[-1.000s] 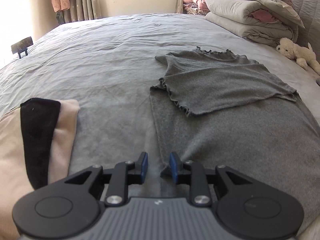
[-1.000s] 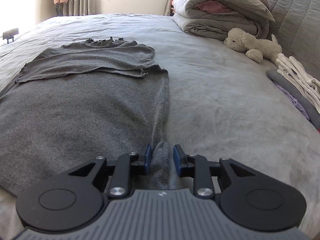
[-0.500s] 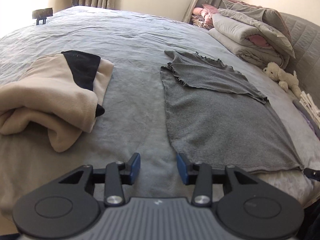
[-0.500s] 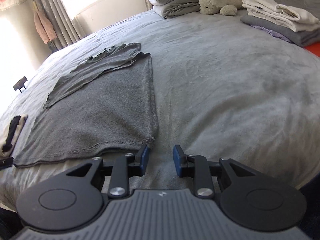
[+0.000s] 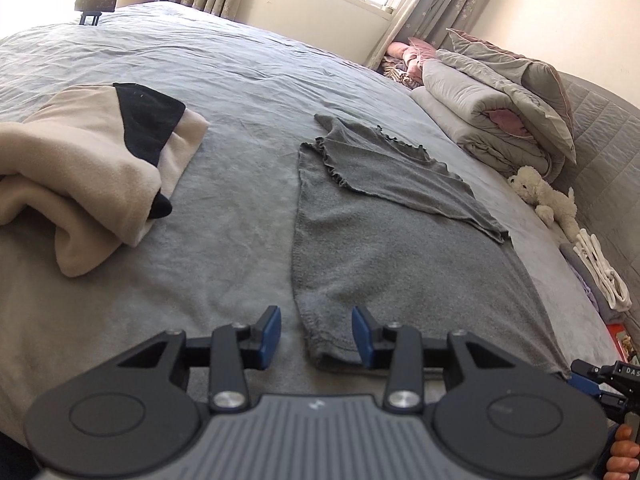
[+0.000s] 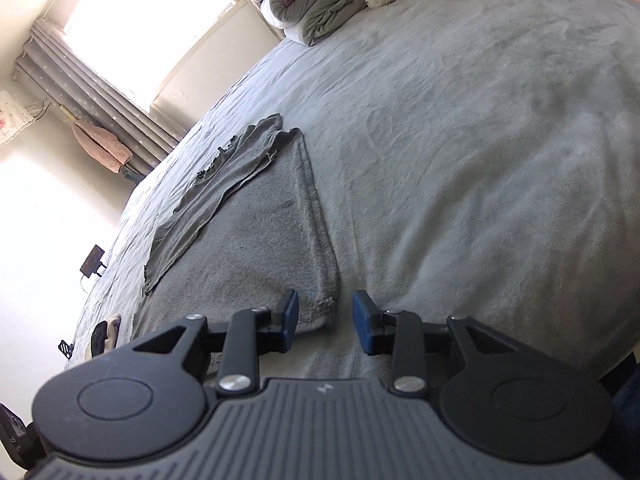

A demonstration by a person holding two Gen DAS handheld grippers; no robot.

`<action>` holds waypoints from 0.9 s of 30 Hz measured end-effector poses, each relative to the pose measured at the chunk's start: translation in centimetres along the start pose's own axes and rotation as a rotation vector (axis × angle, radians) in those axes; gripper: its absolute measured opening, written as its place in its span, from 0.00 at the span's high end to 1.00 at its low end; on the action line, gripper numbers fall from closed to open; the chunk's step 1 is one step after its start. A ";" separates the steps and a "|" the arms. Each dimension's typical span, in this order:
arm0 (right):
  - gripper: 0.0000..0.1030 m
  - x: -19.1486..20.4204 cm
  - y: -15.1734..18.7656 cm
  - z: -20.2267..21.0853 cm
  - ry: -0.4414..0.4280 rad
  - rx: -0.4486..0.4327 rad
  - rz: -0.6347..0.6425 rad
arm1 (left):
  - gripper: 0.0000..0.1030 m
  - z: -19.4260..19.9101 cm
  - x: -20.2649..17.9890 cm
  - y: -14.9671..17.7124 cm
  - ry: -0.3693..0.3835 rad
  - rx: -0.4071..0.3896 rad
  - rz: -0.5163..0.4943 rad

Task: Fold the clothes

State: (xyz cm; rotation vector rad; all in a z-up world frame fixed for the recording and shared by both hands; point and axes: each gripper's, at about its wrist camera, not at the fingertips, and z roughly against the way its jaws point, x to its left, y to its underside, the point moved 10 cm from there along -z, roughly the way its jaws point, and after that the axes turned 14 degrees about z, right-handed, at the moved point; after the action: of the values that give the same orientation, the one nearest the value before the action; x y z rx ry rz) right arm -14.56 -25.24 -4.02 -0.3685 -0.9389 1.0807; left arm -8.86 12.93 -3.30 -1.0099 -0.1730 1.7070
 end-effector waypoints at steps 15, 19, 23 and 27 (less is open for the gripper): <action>0.77 0.7 1.1 -0.6 0.048 0.015 0.085 | 0.66 -1.7 -0.7 1.2 -0.086 0.009 -0.063; 0.77 1.0 1.2 -0.7 0.072 0.012 0.106 | 0.66 -1.8 -0.7 1.2 -0.101 0.010 -0.079; 0.78 1.4 1.2 -0.8 0.096 0.003 0.137 | 0.82 -1.8 -0.5 1.1 -0.126 0.009 -0.095; 0.91 1.3 0.9 -0.5 0.118 -0.015 0.142 | 0.91 -1.5 0.0 0.7 -0.111 0.018 -0.028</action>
State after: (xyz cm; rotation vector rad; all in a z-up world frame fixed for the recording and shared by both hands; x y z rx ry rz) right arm -14.43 -23.61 -4.29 -0.5121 -0.8259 1.1684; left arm -8.36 12.12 -4.62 -0.8963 -0.2424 1.7375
